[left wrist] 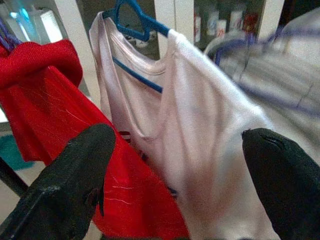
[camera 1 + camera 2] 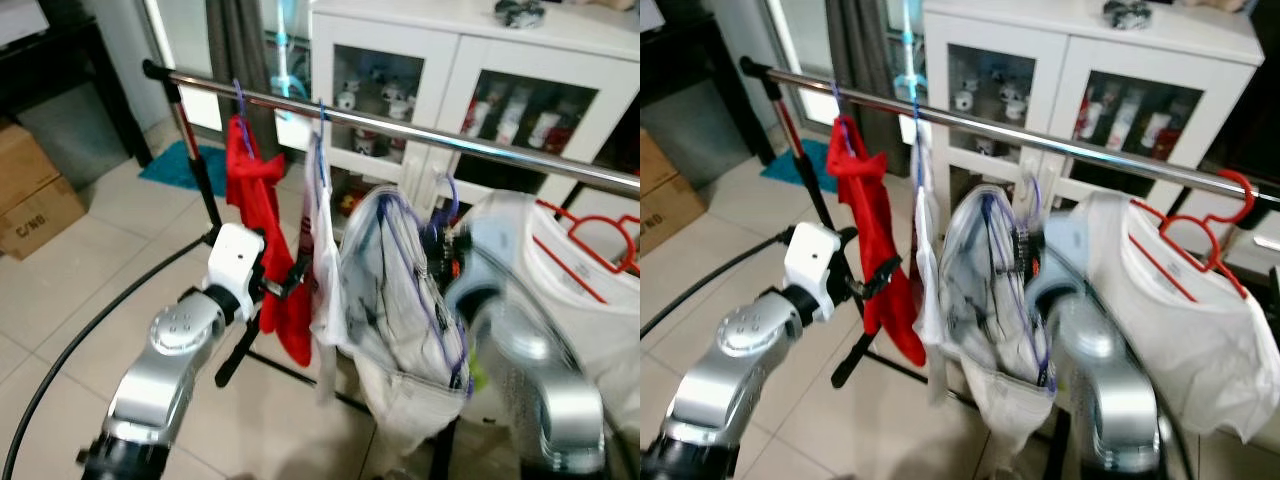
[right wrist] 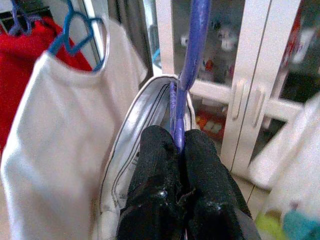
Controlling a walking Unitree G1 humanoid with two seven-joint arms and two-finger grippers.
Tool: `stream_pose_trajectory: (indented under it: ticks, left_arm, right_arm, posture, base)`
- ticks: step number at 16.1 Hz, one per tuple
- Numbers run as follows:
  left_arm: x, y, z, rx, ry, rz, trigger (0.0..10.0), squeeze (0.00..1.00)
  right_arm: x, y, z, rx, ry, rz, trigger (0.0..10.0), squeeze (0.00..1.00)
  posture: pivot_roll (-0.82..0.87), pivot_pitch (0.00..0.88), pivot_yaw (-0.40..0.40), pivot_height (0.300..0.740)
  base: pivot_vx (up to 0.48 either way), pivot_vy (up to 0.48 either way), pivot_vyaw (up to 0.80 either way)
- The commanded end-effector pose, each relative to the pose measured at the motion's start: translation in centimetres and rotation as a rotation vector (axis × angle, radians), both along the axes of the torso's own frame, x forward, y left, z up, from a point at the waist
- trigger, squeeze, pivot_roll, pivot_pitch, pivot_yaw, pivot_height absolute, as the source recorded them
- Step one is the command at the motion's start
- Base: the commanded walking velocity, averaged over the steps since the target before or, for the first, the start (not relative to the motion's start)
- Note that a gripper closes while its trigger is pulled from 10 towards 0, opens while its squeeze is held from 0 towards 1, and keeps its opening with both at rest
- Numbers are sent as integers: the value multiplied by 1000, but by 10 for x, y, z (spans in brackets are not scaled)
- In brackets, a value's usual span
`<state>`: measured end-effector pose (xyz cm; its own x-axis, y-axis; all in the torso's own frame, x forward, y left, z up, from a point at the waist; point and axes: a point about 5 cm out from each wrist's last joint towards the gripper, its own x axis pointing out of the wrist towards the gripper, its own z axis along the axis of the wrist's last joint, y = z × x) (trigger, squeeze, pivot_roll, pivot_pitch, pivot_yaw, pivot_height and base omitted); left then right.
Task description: Hang hanger
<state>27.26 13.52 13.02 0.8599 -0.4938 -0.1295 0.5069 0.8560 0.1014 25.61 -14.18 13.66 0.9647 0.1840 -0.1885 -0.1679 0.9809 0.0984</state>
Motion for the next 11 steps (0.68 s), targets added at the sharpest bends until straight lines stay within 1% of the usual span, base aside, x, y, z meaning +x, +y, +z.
stream_pose_trajectory:
  ticks: [1,3,4,5,8,9,11]
  left_arm:
    - [-3,0,3,-14,-5,1,10000,0]
    - [-7,1,-2,-8,11,5,10000,0]
    - [-8,1,-4,4,15,-3,10000,0]
    - [-9,1,-4,13,18,-8,10000,0]
    - [-10,0,-4,19,16,-18,10000,0]
    - [-10,0,-4,19,18,-19,10000,0]
    - [-12,3,-4,25,17,-9,10000,0]
  right_arm:
    - [-2,1,13,25,-74,-8,10000,0]
    - [-7,0,3,2,-35,-28,10000,0]
    - [-10,0,-1,7,-16,-46,10000,0]
    - [-12,-1,-2,18,-19,-66,10000,0]
    - [-14,-3,-3,0,-22,-105,10000,0]
    - [-14,-5,-4,-30,-21,-117,10000,0]
    - [-12,-6,-1,-23,-43,-132,10000,0]
  posture:
    - [-95,0,33,740]
    - [-101,0,36,740]
    - [-100,0,36,740]
    - [-101,0,36,740]
    - [-101,0,36,740]
    - [-95,0,27,740]
    - [-86,0,13,740]
  base:
    - [0,0,0]
    - [0,0,0]
    - [0,0,-700]
    - [0,0,-800]
    - [0,0,-800]
    - [-259,0,-800]
    - [-287,0,-800]
